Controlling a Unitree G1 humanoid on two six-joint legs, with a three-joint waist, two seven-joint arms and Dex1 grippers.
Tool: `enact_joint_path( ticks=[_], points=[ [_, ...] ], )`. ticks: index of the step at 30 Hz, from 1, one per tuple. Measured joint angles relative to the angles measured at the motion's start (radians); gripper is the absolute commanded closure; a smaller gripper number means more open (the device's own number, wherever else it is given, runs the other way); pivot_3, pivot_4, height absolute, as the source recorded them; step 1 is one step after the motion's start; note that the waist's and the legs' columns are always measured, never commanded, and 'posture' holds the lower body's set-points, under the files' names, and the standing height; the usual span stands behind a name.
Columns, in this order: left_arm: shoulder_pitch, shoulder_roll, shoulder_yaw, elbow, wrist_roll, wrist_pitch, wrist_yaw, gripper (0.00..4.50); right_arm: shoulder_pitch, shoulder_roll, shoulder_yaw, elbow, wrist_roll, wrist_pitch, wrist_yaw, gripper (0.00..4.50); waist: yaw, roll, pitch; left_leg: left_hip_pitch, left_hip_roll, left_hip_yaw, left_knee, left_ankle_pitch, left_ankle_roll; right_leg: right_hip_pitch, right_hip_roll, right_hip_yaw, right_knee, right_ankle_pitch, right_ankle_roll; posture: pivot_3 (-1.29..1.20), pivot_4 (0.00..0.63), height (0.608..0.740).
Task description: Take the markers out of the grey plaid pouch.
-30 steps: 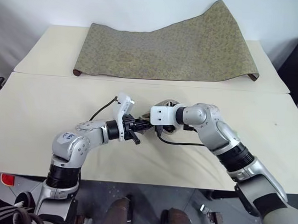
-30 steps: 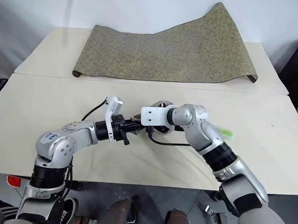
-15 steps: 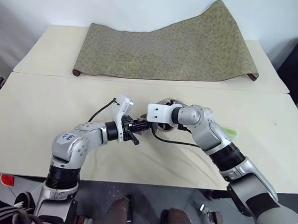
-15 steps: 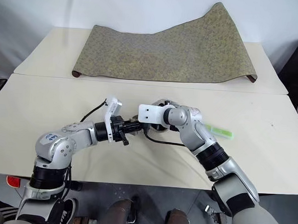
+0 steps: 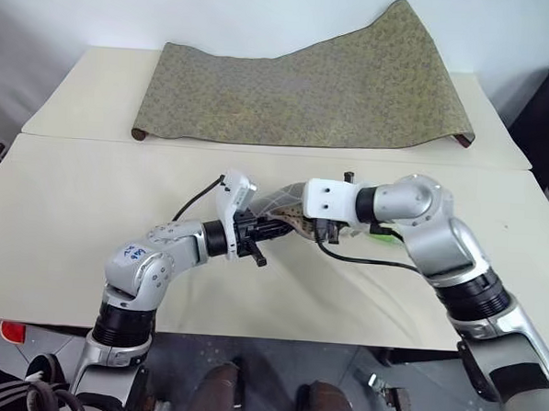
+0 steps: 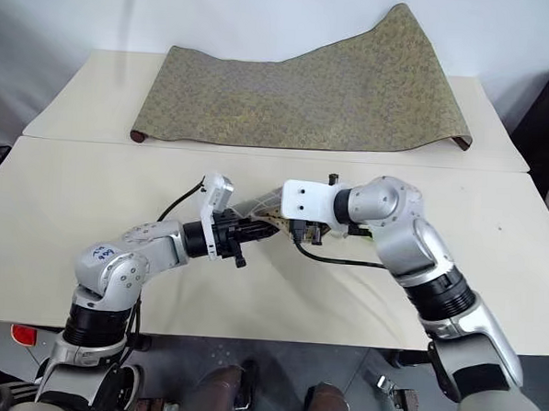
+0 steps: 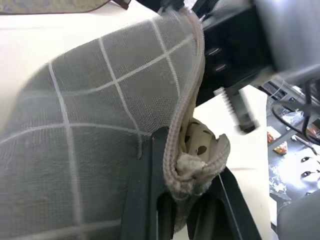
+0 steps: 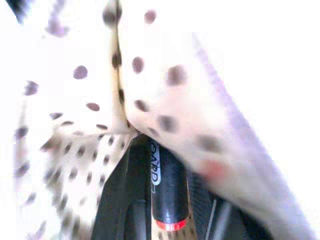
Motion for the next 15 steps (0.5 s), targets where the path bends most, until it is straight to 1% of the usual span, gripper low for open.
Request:
enact_joint_path(
  ticks=[5, 12, 15],
  points=[
    [-0.001, 0.003, -0.005, 0.001, 0.003, -0.019, -0.007, 4.5, -0.002, -0.03, -0.029, -0.001, 0.056, 0.017, 0.027, 3.9, 0.001, 0.0, 0.0, 0.0, 0.0, 0.0, 0.0, 0.0, 0.0, 0.0, 0.0, 0.0, 0.0, 0.0, 0.0, 0.0, 0.15, 0.74],
    [-0.007, 0.002, 0.012, 0.024, -0.001, -0.029, -0.006, 4.5, 0.008, -0.163, -0.066, -0.028, 0.125, 0.071, 0.105, 3.9, 0.009, 0.0, 0.0, 0.0, 0.0, 0.0, 0.001, 0.0, 0.0, 0.0, -0.001, -0.001, -0.002, 0.0, 0.0, 0.0, 0.15, 0.74],
    [-0.007, -0.011, 0.036, 0.048, -0.005, -0.034, 0.005, 4.5, 0.027, -0.169, -0.057, -0.028, 0.115, 0.061, 0.094, 3.9, 0.007, 0.0, 0.0, 0.0, 0.0, 0.0, 0.001, 0.0, 0.0, 0.0, -0.001, 0.0, -0.002, 0.0, 0.0, 0.0, 0.15, 0.74]
  ],
)
